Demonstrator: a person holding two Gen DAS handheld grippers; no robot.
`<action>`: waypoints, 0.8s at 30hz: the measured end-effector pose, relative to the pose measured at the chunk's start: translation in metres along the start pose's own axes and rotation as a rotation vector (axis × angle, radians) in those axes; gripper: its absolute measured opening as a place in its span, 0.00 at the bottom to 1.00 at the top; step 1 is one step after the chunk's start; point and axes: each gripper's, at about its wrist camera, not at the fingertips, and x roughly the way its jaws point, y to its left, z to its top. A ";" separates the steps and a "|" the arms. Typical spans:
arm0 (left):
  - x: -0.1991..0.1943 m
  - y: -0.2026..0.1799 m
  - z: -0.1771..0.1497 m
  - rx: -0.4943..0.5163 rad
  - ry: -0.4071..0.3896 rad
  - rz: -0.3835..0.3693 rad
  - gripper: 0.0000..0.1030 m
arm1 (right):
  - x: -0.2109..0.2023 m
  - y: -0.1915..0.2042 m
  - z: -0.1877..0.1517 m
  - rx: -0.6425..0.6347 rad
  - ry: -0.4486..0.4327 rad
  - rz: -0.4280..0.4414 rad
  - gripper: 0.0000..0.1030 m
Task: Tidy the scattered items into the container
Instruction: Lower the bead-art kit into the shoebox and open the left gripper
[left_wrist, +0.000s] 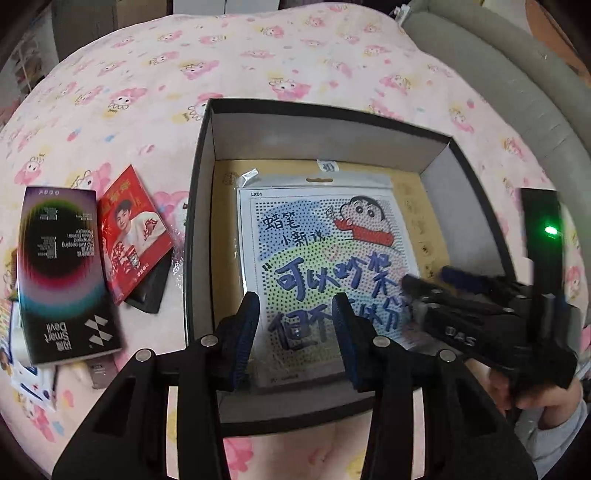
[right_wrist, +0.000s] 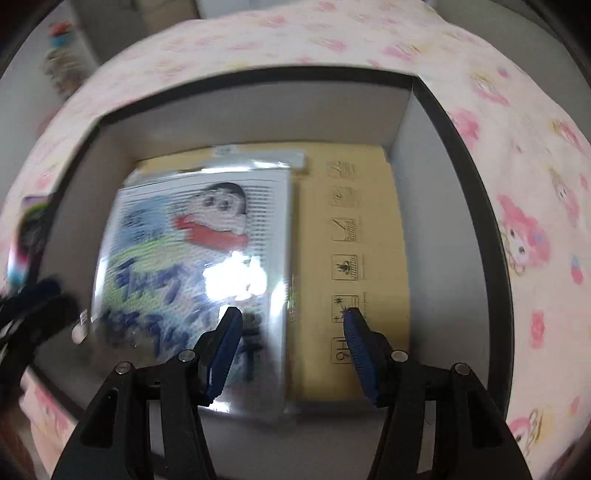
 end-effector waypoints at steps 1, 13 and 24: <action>-0.005 0.001 -0.003 0.000 -0.019 -0.005 0.39 | 0.000 0.004 0.000 -0.010 0.013 0.020 0.52; -0.024 0.032 -0.026 -0.048 -0.072 -0.077 0.38 | -0.008 0.042 -0.019 -0.016 -0.042 0.125 0.60; -0.075 0.022 -0.069 -0.051 -0.206 -0.118 0.37 | -0.107 0.057 -0.090 -0.017 -0.257 0.069 0.60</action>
